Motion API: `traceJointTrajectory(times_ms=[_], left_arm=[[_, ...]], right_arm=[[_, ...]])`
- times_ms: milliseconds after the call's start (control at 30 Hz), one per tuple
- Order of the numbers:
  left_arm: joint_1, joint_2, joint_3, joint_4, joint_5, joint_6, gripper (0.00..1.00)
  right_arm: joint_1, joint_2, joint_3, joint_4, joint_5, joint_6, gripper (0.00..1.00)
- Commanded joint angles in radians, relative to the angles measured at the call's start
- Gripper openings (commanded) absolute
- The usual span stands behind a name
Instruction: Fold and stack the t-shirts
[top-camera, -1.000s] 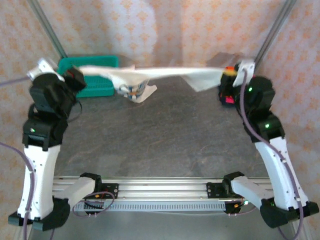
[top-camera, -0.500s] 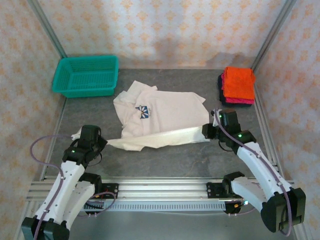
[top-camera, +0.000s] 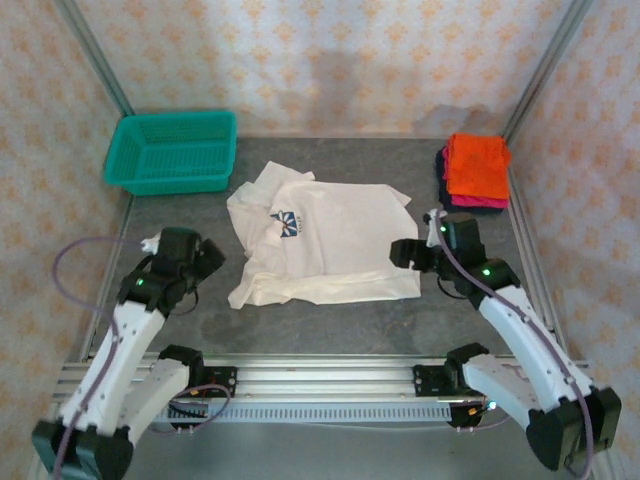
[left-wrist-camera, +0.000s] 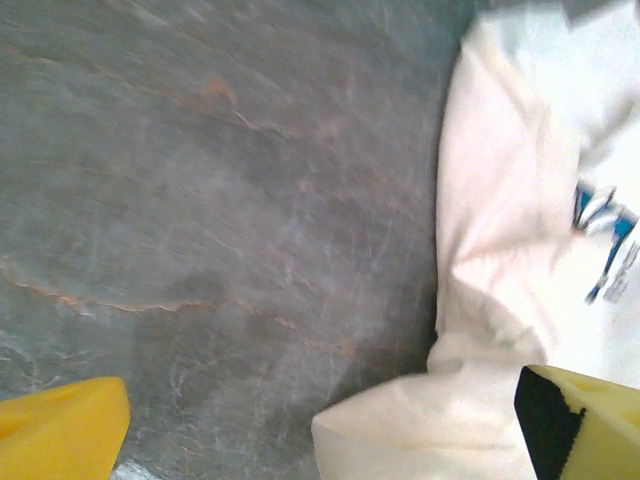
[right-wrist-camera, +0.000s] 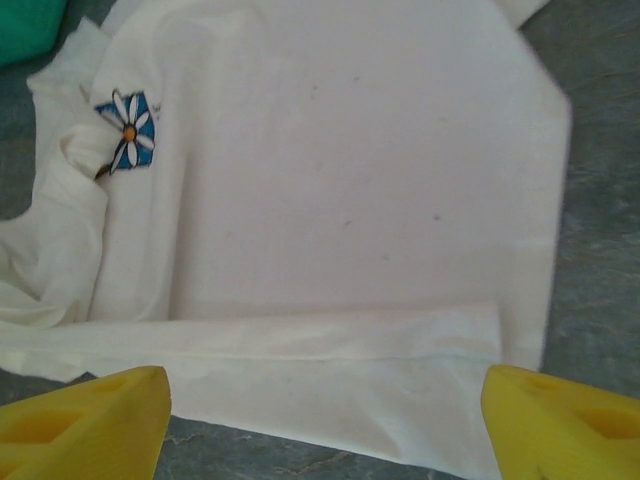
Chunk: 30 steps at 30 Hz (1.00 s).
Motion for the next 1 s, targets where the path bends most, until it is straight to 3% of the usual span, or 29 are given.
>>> traceJointTrajectory(times_ms=[0, 133, 333, 467, 700, 800, 900, 967], left_arm=[[-0.130, 0.154, 0.067, -0.002, -0.051, 0.046, 1.00], [-0.217, 0.338, 0.144, 0.018, -0.071, 0.039, 1.00], [-0.226, 0.556, 0.271, 0.041, -0.082, 0.089, 0.95], [-0.225, 0.652, 0.314, 0.076, -0.073, 0.102, 0.77], [-0.221, 0.728, 0.292, 0.128, -0.059, 0.080, 0.56], [-0.219, 0.722, 0.254, 0.163, -0.056, 0.068, 0.36], [-0.206, 0.703, 0.213, 0.201, -0.048, 0.052, 0.00], [-0.197, 0.665, 0.177, 0.215, -0.056, 0.034, 0.00]], right_arm=[[0.048, 0.062, 0.020, 0.059, 0.039, 0.006, 0.81], [0.072, 0.084, -0.005, 0.117, 0.027, 0.040, 0.81], [0.078, 0.066, -0.020, 0.093, 0.026, 0.040, 0.81], [0.078, 0.038, -0.031, 0.079, 0.054, 0.052, 0.81], [0.076, 0.008, -0.040, 0.000, 0.191, 0.194, 0.79], [0.064, -0.004, -0.045, -0.043, 0.248, 0.268, 0.77], [0.024, 0.004, -0.049, -0.096, 0.260, 0.398, 0.71], [-0.014, 0.019, -0.068, -0.112, 0.215, 0.488, 0.69]])
